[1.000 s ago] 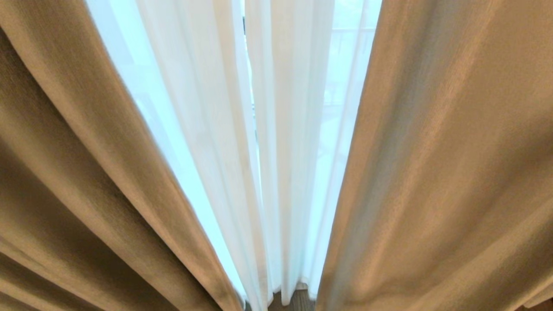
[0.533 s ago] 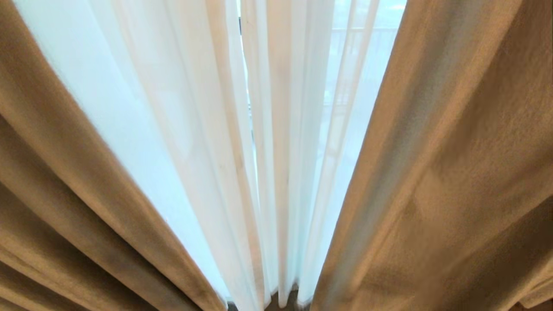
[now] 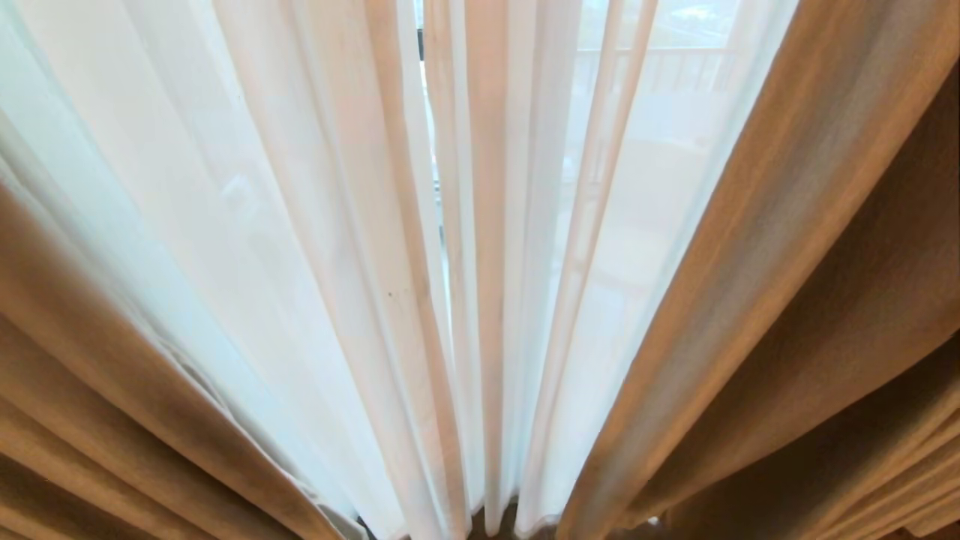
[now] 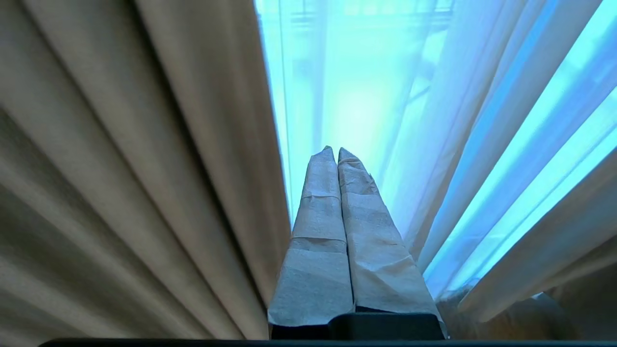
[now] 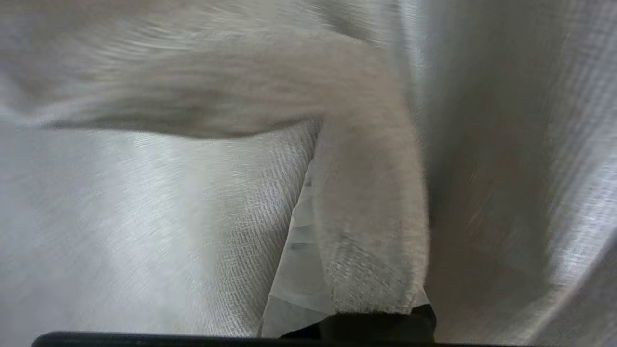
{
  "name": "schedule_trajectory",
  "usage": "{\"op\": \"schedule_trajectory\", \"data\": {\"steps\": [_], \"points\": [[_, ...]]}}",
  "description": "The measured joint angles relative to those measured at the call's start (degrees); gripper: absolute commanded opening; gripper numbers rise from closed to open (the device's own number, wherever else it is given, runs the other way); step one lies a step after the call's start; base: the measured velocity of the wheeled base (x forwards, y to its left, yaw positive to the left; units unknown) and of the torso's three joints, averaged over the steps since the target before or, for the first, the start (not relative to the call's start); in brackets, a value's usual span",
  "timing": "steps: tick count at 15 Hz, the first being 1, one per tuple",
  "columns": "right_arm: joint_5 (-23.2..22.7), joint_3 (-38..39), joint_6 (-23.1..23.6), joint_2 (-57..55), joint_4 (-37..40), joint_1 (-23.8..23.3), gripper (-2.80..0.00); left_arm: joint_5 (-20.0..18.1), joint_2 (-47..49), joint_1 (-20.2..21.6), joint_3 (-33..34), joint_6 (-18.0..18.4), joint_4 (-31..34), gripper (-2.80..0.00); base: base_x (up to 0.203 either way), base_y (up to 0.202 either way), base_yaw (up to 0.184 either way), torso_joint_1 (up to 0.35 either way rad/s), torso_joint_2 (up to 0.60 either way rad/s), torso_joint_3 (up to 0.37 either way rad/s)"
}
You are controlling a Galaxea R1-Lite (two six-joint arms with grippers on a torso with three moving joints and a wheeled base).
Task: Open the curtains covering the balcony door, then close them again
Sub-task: Pull the outer curtains open on both sides
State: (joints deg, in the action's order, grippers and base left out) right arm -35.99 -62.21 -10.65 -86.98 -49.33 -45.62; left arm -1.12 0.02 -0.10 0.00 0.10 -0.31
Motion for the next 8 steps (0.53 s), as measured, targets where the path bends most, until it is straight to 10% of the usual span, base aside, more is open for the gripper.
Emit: {"op": "schedule_trajectory", "data": {"steps": [8], "points": [[0.10,2.52,-0.04,2.62,-0.59,-0.07,0.00,-0.04,0.00,-0.01,-0.02,-0.02,-0.02,-2.80,0.000,0.000,0.000,0.000,0.00,0.000]]}}
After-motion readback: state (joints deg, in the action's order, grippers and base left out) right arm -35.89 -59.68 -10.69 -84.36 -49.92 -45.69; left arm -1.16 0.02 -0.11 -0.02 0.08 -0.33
